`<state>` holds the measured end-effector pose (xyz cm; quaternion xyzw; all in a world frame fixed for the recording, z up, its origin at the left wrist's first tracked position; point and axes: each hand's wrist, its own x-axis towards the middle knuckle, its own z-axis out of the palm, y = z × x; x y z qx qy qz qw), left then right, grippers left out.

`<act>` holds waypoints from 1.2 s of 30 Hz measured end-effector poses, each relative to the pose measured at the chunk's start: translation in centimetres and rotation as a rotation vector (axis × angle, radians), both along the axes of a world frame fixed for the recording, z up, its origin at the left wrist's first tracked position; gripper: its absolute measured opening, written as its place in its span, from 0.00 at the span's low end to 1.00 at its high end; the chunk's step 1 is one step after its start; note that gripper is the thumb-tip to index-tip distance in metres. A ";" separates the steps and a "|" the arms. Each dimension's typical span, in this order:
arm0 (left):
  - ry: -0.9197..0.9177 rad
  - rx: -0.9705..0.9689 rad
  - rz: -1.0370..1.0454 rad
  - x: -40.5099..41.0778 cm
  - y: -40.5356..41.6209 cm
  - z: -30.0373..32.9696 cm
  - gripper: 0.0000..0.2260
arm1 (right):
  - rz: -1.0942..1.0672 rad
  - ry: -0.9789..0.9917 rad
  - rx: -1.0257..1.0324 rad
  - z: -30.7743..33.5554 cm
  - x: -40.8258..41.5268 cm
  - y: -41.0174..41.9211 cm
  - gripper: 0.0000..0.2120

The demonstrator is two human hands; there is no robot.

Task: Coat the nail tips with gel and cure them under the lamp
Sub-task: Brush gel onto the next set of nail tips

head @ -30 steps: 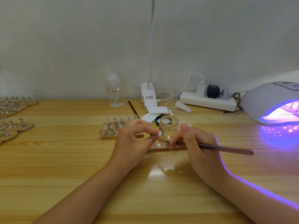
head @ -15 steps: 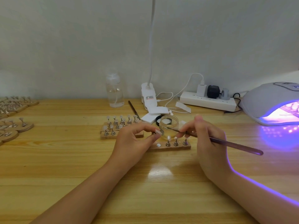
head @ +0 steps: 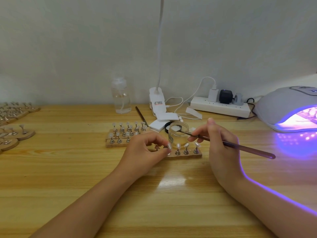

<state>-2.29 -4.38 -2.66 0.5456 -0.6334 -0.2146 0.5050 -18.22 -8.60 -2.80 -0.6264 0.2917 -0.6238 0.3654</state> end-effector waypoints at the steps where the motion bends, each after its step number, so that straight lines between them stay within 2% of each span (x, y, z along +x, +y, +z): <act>1: -0.008 0.006 0.001 0.0 0.0 0.0 0.10 | 0.002 0.001 0.001 0.0 0.0 0.0 0.19; 4: -0.006 0.015 0.008 -0.1 -0.1 -0.1 0.10 | -0.002 0.019 0.000 -0.1 0.0 0.0 0.19; 8: -0.018 0.033 0.027 -0.1 -0.1 -0.1 0.16 | -0.030 0.130 -0.013 0.0 -0.2 0.1 0.17; 11: -0.054 0.049 0.016 -0.1 -0.2 -0.2 0.16 | -0.055 0.195 -0.010 0.3 -0.2 0.2 0.06; 15: -0.073 0.060 0.014 -0.1 -0.2 -0.4 0.16 | -0.049 0.221 -0.108 0.4 -0.1 0.5 0.05; 19: -0.072 0.056 0.017 0.0 -0.3 -0.4 0.16 | -0.125 0.368 -0.285 0.4 -0.2 0.3 0.03; 26: -0.078 0.050 0.016 0.0 -0.3 -0.5 0.16 | -0.177 0.556 -0.487 0.2 -0.8 -0.5 0.11; 32: -0.064 0.040 0.006 0.0 -0.3 -0.6 0.16 | -0.256 0.708 -0.603 -0.2 -0.6 -0.7 0.10; 36: -0.069 0.030 0.002 0.1 -0.3 -0.7 0.17 | -0.247 0.759 -0.580 -0.4 -0.6 -0.9 0.10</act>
